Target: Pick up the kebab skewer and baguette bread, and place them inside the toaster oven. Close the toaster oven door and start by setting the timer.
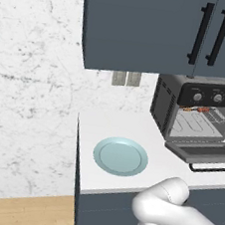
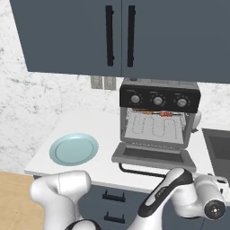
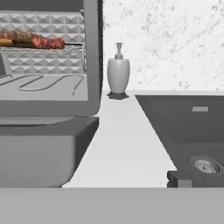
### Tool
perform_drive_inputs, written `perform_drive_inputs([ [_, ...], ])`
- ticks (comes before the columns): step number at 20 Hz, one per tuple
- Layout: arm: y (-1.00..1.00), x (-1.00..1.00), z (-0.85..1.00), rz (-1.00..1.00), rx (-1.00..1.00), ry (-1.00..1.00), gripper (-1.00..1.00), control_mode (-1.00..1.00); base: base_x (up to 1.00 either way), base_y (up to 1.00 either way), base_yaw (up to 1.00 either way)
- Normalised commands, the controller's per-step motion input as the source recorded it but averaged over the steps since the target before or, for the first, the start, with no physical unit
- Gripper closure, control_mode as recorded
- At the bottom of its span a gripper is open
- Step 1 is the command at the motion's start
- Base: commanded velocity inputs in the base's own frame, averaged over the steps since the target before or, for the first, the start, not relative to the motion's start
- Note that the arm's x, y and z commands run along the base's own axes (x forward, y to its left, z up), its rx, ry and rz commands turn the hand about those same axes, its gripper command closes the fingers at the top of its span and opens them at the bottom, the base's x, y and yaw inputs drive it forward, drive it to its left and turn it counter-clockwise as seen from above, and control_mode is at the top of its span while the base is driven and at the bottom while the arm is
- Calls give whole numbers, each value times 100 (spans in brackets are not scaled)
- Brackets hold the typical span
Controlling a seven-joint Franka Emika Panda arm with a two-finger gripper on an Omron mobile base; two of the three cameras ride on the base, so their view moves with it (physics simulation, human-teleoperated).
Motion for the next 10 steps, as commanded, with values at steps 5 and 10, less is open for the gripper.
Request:
perform_drive_inputs([
  [5,0,33,17,1,1,-7,-100,-100,0,0,0],
  [10,4,41,6,4,0,-7,-100,-100,0,0,0],
])
